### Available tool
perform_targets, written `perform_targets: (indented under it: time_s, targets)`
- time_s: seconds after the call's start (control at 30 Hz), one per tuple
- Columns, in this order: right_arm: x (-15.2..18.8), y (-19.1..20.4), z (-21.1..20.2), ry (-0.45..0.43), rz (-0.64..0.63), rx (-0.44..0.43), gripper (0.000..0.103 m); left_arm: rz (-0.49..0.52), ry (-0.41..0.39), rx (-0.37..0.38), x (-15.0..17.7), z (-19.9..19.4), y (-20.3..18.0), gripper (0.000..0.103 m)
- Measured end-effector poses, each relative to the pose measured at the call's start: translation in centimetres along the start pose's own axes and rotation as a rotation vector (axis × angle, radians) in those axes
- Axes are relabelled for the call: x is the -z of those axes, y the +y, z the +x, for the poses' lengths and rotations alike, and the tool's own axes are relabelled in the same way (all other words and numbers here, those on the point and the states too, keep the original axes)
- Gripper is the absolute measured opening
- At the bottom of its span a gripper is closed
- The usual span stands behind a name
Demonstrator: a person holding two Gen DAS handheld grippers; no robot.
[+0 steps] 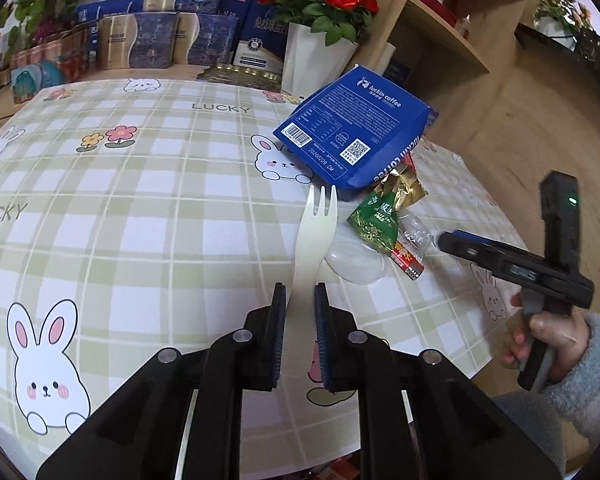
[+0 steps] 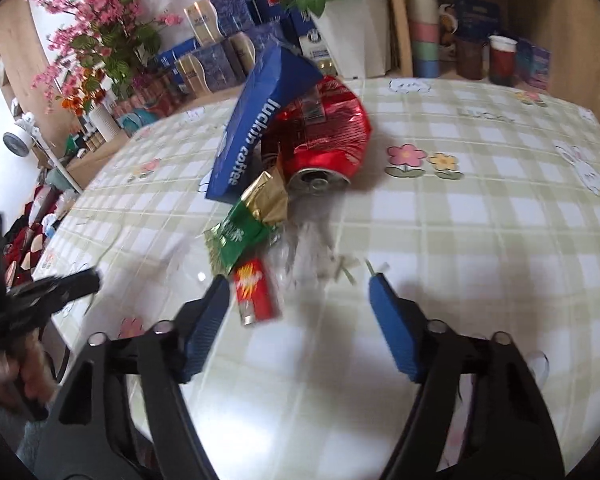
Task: Collect trash
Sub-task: 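Lift the fork with the left tool while the right tool grasps the clear plastic wrapper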
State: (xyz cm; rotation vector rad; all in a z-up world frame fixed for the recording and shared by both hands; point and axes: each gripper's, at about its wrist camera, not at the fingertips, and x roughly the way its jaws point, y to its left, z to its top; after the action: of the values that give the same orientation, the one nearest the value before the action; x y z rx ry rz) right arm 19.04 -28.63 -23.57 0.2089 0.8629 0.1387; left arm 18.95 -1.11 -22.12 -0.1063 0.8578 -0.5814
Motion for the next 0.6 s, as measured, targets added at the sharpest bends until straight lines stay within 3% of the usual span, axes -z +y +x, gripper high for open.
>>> perform_targets:
  time_s: [0.23,0.3,0.5,0.6]
  targets:
    - [-2.1,0.5,3.2,0.060,-0.011,0.026,0.055,-0.002,-0.035,-0.017,0.4,-2.0,-0.1,0.014]
    - [-2.1,0.6,3.9,0.092,-0.022,0.045,0.043,0.000,-0.041,-0.020,0.5,-2.3,-0.1,0.014]
    - [-1.6,0.1,2.8,0.088,-0.014,0.049,0.025,-0.017,-0.049,-0.019,0.8,-3.3,0.2,0.014]
    - [-1.2,-0.3,1.2,0.053,-0.006,0.058,0.023,-0.013,-0.057,-0.020,1.0,-3.7,0.0,0.014]
